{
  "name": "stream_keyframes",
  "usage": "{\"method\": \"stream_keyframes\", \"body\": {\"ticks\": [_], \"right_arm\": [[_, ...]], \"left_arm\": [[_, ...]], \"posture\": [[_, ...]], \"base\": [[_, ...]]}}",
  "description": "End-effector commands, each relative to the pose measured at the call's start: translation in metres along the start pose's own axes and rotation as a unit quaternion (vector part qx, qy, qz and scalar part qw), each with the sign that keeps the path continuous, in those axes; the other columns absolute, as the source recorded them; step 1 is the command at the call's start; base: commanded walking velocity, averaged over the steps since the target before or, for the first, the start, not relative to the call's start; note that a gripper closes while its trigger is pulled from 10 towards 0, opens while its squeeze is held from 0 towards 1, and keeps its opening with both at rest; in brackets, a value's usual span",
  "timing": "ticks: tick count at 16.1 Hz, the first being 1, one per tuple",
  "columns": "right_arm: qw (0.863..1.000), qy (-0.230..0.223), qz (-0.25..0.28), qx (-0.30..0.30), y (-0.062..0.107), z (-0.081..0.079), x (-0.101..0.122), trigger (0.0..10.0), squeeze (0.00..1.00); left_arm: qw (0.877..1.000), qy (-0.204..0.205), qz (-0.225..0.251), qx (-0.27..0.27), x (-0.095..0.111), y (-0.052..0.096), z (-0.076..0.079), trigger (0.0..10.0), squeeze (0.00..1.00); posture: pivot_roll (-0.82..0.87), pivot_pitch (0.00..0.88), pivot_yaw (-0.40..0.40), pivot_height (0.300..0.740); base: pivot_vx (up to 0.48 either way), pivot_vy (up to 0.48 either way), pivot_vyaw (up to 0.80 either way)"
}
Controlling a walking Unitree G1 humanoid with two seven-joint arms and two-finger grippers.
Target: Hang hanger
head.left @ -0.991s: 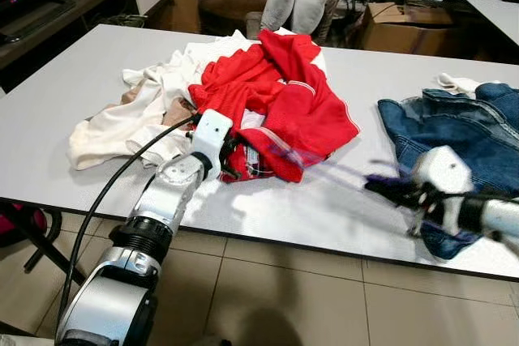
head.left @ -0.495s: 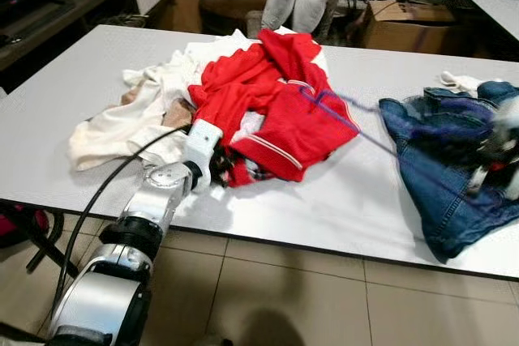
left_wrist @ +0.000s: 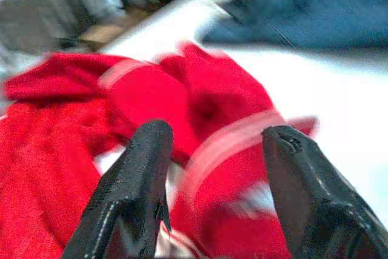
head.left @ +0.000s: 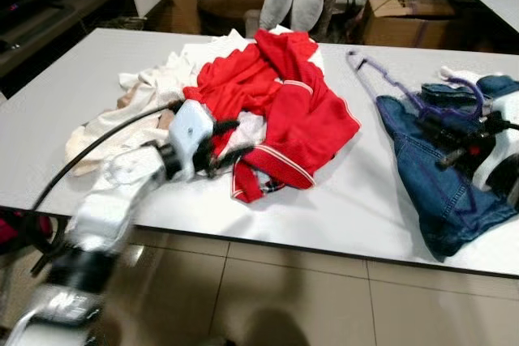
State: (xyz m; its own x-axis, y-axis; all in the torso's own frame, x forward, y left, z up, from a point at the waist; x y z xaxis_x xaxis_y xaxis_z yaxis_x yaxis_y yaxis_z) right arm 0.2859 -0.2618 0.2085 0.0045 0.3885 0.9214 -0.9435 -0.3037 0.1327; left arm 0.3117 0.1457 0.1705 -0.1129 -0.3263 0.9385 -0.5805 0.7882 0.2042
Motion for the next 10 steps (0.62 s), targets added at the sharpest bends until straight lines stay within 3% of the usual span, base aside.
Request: {"method": "stream_keyframes", "body": {"ticks": [1, 2, 4, 5, 6, 7, 9, 10], "right_arm": [[1.000, 0.002, -0.001, -0.007, 0.002, -0.003, 0.003, 10.0, 0.00], [1.000, -0.015, 0.021, -0.013, 0.001, -0.011, 0.009, 10.0, 0.00], [0.997, -0.039, 0.041, -0.060, 0.002, -0.027, 0.017, 10.0, 0.00], [0.994, -0.082, 0.025, -0.074, 0.004, -0.044, 0.011, 10.0, 0.00], [0.993, -0.102, 0.003, -0.058, 0.006, -0.060, 0.002, 10.0, 0.00], [0.991, -0.114, -0.008, -0.072, 0.009, -0.068, -0.004, 10.0, 0.00], [0.980, -0.157, 0.006, -0.121, 0.012, -0.077, -0.006, 10.0, 0.00], [0.979, -0.157, 0.013, -0.132, 0.010, -0.081, -0.003, 10.0, 0.00]], "left_arm": [[1.000, -0.002, 0.005, -0.008, 0.003, 0.000, 0.005, 10.0, 1.00], [0.996, 0.041, 0.056, 0.061, 0.013, 0.001, -0.007, 10.0, 1.00], [0.971, 0.120, 0.108, 0.175, 0.022, 0.000, -0.017, 10.0, 1.00], [0.957, 0.147, 0.120, 0.218, 0.016, -0.004, -0.011, 10.0, 0.52], [0.947, 0.166, 0.124, 0.245, 0.008, -0.006, -0.003, 10.0, 0.41], [0.944, 0.173, 0.107, 0.261, -0.001, -0.008, 0.004, 10.0, 0.36], [0.944, 0.164, 0.085, 0.272, -0.009, -0.010, 0.012, 10.0, 0.36], [0.940, 0.176, 0.081, 0.281, -0.011, -0.012, 0.014, 10.0, 0.36]], "posture": [[-0.12, 0.000, 0.049, 0.740], [-0.13, 0.000, 0.056, 0.740], [-0.14, 0.000, 0.065, 0.740], [-0.16, 0.000, 0.068, 0.740], [-0.16, 0.000, 0.065, 0.740], [-0.16, 0.000, 0.051, 0.740], [-0.15, 0.000, 0.037, 0.740], [-0.14, 0.000, 0.029, 0.740]], "base": [[0.000, 0.000, 0.00], [0.000, 0.000, 0.00], [0.000, 0.000, 0.00], [0.000, 0.000, 0.00], [0.000, 0.000, 0.00], [0.000, 0.000, 0.00], [0.000, -0.257, 0.00], [0.000, -0.442, 0.00]]}}
Point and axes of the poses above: a point about 5 cm out from each wrist's last joint towards the gripper, its own y axis pointing back from the gripper into the wrist, its own x axis along the axis of the wrist's last joint, z = x × y, the point moved 1 cm from there along -y, pointing out of the wrist towards the gripper, and after that the axes turned 4 degrees about y, right-handed, at the moved point
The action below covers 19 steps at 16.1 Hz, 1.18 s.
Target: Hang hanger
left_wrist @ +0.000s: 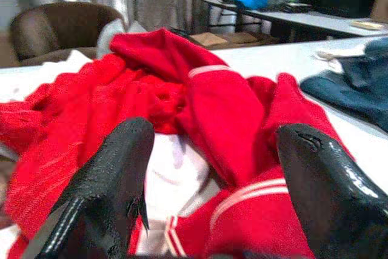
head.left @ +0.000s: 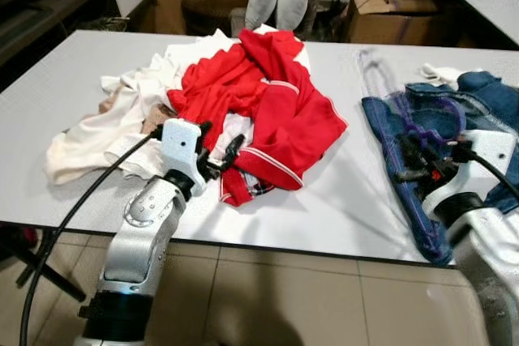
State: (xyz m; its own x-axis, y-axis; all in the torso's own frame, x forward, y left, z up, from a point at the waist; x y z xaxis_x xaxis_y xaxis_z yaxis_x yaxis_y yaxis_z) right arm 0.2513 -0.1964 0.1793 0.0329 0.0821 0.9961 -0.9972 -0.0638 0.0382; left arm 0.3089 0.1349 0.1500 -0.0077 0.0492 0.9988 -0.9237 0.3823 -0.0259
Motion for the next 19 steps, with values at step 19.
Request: {"method": "stream_keyframes", "body": {"ticks": [19], "right_arm": [[0.996, 0.059, 0.065, -0.020, -0.006, -0.006, 0.028, 10.0, 0.00]], "left_arm": [[1.000, -0.013, 0.023, -0.004, 0.014, -0.017, 0.011, 10.0, 0.36]], "posture": [[-0.17, 0.000, 0.051, 0.740]], "base": [[0.000, -0.280, 0.00]]}}
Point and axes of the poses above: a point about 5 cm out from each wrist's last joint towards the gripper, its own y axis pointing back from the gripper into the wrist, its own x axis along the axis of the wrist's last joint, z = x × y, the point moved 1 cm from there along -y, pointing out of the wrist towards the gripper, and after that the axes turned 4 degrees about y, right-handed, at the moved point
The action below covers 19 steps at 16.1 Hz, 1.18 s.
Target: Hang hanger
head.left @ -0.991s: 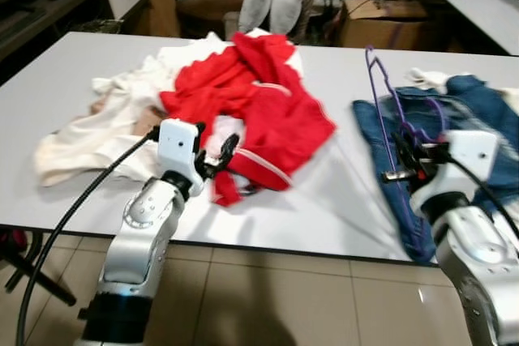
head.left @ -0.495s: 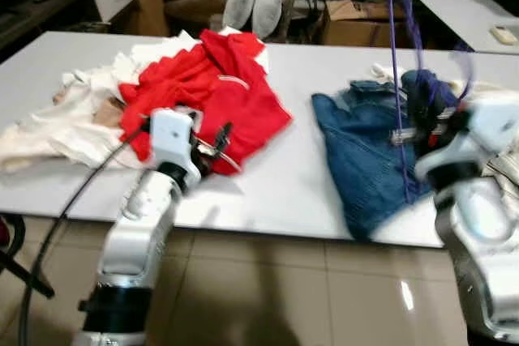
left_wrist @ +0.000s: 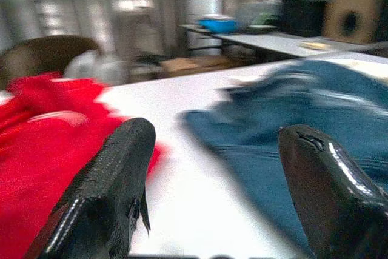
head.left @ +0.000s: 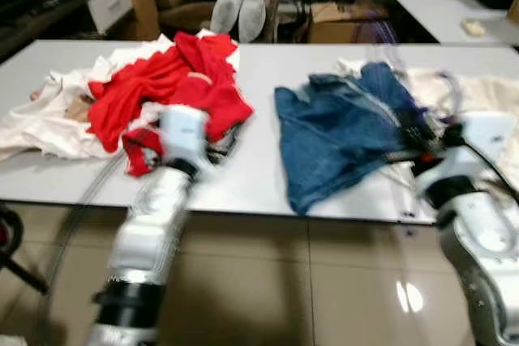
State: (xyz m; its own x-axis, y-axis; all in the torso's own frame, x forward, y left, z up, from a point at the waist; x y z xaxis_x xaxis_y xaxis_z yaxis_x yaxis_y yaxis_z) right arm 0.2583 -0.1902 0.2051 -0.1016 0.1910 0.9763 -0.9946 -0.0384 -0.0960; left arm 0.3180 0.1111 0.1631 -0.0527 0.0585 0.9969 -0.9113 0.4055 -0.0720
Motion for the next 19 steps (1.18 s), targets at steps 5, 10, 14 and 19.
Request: {"method": "stream_keyframes", "body": {"ticks": [5, 10, 14, 19], "right_arm": [[0.999, -0.027, -0.040, -0.017, 0.004, -0.001, -0.016, 10.0, 0.00], [0.997, -0.011, -0.070, -0.009, 0.006, -0.001, -0.031, 10.0, 0.00], [0.997, 0.015, -0.074, 0.020, 0.003, -0.006, -0.032, 10.0, 0.00], [0.997, 0.008, -0.071, 0.034, 0.002, -0.012, -0.030, 10.0, 0.00]], "left_arm": [[1.000, -0.008, 0.000, 0.014, 0.001, 0.000, -0.009, 10.0, 0.36], [1.000, 0.005, -0.017, 0.018, -0.006, 0.002, -0.013, 10.0, 0.28], [0.999, 0.000, -0.034, 0.028, -0.013, 0.004, -0.014, 10.0, 0.23], [0.999, -0.006, -0.037, 0.033, -0.017, 0.006, -0.013, 10.0, 0.25]], "posture": [[-0.17, 0.000, 0.043, 0.740], [-0.15, 0.000, 0.024, 0.740], [-0.16, 0.000, 0.012, 0.740], [-0.16, 0.000, 0.011, 0.740]], "base": [[0.000, -0.146, -0.15], [0.000, 0.143, 0.00], [0.000, 0.198, 0.00], [0.000, -0.189, -0.12]]}}
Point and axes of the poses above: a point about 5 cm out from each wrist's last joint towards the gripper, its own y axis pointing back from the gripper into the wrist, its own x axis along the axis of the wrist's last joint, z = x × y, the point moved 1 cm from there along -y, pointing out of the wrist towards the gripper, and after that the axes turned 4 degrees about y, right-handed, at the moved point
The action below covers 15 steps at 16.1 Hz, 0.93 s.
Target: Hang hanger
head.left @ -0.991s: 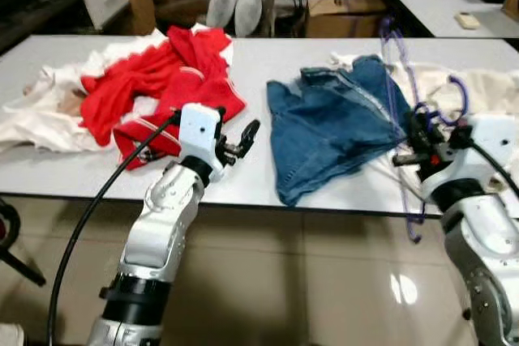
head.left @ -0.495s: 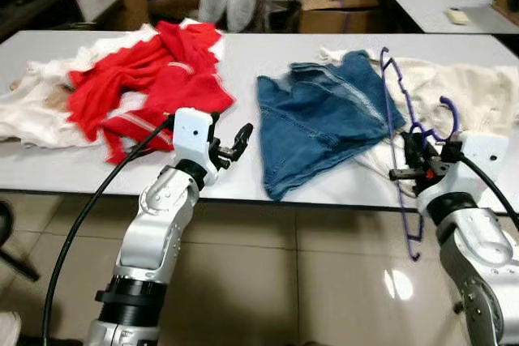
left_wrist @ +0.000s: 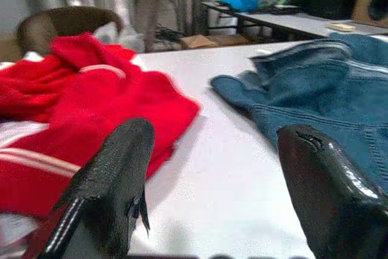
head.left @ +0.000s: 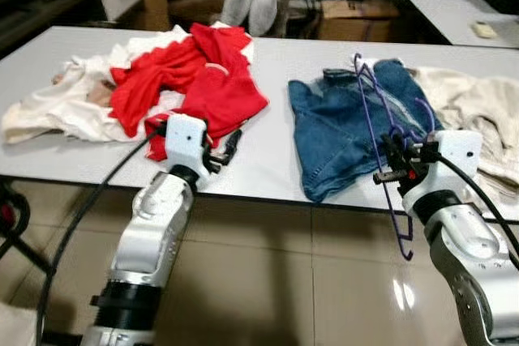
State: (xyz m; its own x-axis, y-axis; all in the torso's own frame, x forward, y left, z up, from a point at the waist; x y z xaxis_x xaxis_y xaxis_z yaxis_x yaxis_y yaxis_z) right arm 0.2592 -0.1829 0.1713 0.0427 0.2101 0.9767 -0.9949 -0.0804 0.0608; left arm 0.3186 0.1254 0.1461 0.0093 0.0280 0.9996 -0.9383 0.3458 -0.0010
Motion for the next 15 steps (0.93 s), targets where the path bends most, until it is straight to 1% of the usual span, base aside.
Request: {"method": "stream_keyframes", "body": {"ticks": [1, 4, 6, 8, 9, 11, 12, 13, 15], "right_arm": [[1.000, 0.003, -0.001, -0.005, 0.002, 0.001, 0.000, 10.0, 0.00], [1.000, 0.005, 0.000, -0.007, 0.005, 0.001, 0.001, 10.0, 0.00], [1.000, 0.006, 0.003, -0.017, 0.005, 0.005, 0.002, 10.0, 0.00], [1.000, 0.006, 0.008, -0.016, 0.002, 0.005, 0.003, 10.0, 0.00], [1.000, 0.011, 0.012, -0.007, -0.001, 0.004, 0.003, 10.0, 0.00], [0.999, 0.027, 0.015, 0.036, -0.010, 0.000, 0.006, 10.0, 0.00], [0.998, 0.032, 0.015, 0.046, -0.012, -0.001, 0.007, 10.0, 0.00], [0.994, 0.048, 0.022, 0.091, -0.016, -0.005, 0.010, 10.0, 0.00], [0.990, 0.053, 0.028, 0.128, -0.019, -0.005, 0.012, 10.0, 0.00]], "left_arm": [[1.000, -0.005, -0.003, -0.003, -0.001, -0.001, 0.001, 10.0, 0.24], [1.000, -0.004, -0.002, -0.011, 0.001, -0.006, 0.004, 10.0, 0.24], [1.000, -0.004, 0.002, -0.017, 0.004, -0.010, 0.007, 10.0, 0.24], [1.000, 0.024, -0.001, -0.018, 0.003, -0.013, 0.007, 10.0, 0.22], [1.000, 0.028, -0.004, -0.011, 0.003, -0.014, 0.004, 10.0, 0.23], [1.000, 0.023, 0.006, -0.001, 0.007, -0.016, -0.001, 10.0, 0.23], [1.000, 0.022, 0.007, 0.001, 0.008, -0.017, -0.002, 10.0, 0.23], [1.000, 0.013, 0.020, 0.009, 0.013, -0.018, -0.006, 10.0, 0.16], [1.000, -0.016, 0.020, 0.003, 0.017, -0.019, -0.009, 10.0, 0.13]], "posture": [[-0.16, 0.000, 0.019, 0.740], [-0.18, 0.000, 0.041, 0.740], [-0.19, 0.000, 0.047, 0.740], [-0.18, 0.000, 0.036, 0.740], [-0.17, 0.000, 0.026, 0.740], [-0.17, 0.000, 0.015, 0.740], [-0.17, 0.000, 0.015, 0.740], [-0.16, 0.000, 0.011, 0.740], [-0.15, 0.000, 0.009, 0.740]], "base": [[0.000, -0.480, 0.00], [0.000, -0.480, -0.80], [0.000, -0.480, 0.00], [0.000, 0.000, 0.00], [0.000, 0.480, 0.00], [0.000, 0.480, 0.00], [0.000, 0.480, 0.00], [0.000, 0.000, 0.00], [0.000, 0.000, 0.00]]}}
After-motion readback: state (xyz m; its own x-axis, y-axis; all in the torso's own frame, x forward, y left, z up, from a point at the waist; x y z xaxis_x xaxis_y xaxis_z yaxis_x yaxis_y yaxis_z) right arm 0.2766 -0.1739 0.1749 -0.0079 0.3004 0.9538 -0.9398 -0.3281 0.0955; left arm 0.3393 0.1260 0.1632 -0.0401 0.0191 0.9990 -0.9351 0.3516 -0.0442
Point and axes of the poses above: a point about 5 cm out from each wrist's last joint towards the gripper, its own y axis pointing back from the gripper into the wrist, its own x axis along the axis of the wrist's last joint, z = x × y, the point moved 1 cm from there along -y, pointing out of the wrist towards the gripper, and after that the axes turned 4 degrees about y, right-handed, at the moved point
